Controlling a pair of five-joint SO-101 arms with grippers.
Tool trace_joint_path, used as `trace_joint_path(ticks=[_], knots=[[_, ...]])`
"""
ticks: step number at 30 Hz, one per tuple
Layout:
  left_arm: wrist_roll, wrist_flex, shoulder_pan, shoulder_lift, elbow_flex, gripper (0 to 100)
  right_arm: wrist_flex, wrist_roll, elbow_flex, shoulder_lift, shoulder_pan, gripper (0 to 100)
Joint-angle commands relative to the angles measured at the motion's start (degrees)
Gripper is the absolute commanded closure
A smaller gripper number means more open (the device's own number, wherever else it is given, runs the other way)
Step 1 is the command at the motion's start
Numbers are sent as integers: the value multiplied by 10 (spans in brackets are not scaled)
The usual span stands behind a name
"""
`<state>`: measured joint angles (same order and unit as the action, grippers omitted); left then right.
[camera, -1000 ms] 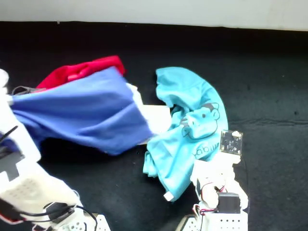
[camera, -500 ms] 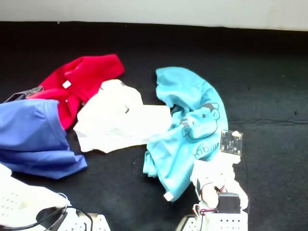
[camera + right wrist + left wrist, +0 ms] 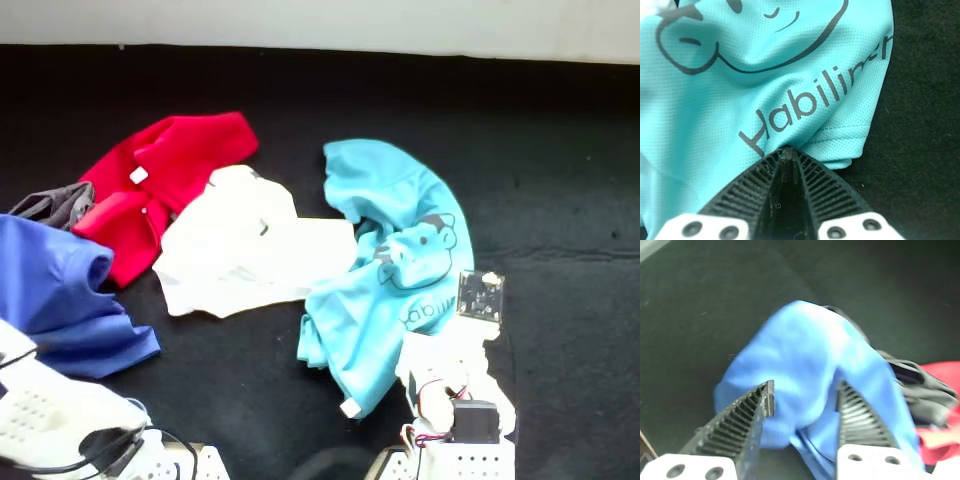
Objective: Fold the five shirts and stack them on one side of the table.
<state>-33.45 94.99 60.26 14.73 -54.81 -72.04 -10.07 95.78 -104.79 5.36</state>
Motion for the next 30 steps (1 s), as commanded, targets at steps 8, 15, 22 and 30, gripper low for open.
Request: trace_joint_path(ticks=[8, 15, 22, 30], knots=[[11, 43, -262, -28, -31, 771, 9, 0, 73, -2, -6, 991], [105, 6, -422, 59, 41, 769, 9, 0, 73, -2, -6, 991], [123, -63, -486, 221, 40, 772, 9, 0, 73, -2, -6, 991], [119, -179, -474, 325, 40, 893, 9, 0, 73, -2, -6, 991]])
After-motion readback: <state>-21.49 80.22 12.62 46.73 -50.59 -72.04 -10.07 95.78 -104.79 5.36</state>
